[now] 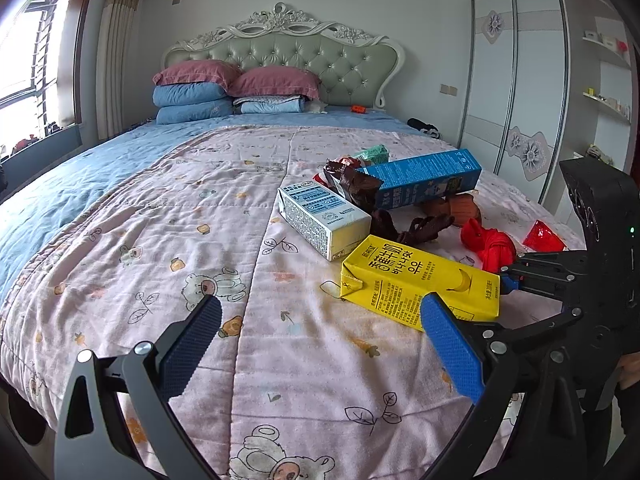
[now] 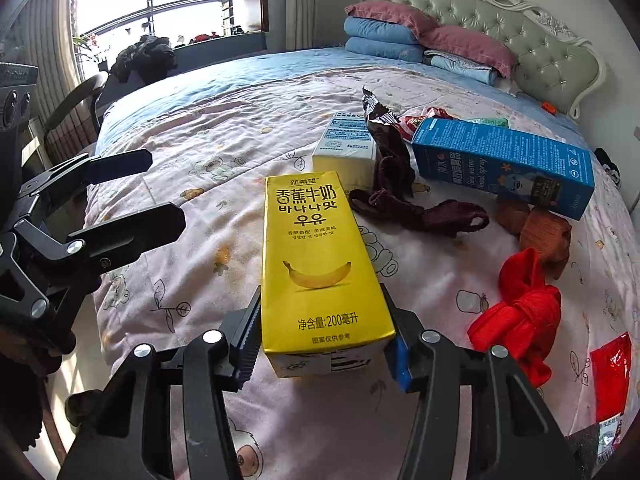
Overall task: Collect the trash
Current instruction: 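Grasp the yellow banana-milk carton with the right tool, then grasp the red cloth with the left tool while the right tool holds the carton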
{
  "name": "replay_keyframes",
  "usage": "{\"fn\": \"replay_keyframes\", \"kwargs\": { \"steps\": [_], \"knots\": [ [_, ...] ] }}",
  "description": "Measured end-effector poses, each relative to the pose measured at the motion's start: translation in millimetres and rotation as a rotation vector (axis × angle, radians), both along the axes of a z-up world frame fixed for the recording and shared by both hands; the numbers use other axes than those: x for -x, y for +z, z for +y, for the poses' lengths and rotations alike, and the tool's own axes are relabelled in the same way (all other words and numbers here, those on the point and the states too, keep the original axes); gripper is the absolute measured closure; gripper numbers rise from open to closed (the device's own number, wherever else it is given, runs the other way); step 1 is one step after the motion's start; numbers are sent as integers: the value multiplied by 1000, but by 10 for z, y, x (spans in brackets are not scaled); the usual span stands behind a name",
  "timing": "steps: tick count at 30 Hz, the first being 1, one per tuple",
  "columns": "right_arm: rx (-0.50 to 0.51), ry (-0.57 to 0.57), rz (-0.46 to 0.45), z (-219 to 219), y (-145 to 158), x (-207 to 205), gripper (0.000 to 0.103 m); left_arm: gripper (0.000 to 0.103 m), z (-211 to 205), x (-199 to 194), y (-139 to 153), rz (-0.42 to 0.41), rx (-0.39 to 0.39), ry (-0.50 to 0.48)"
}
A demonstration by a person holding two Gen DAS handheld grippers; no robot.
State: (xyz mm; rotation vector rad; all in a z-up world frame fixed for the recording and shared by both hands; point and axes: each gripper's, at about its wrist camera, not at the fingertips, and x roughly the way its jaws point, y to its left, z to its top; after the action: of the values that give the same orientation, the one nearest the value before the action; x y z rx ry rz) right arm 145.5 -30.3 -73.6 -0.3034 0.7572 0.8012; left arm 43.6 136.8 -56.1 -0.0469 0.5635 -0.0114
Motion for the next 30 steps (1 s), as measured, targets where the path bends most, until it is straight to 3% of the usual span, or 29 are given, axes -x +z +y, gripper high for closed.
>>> {"fn": "replay_keyframes", "kwargs": {
  "steps": [12,21,30],
  "knots": [
    [-71,-96,-50,-655,166,121,55,4,-493,-160,-85,45,-15,-79],
    [-139,-222,-104,-1502,396,114,55,4,-1069,-388,-93,76,-5,-169],
    [-193,-311,-96,-2226,414,1,55,4,-1696,-746,-94,125,-30,-226]
  ]
}}
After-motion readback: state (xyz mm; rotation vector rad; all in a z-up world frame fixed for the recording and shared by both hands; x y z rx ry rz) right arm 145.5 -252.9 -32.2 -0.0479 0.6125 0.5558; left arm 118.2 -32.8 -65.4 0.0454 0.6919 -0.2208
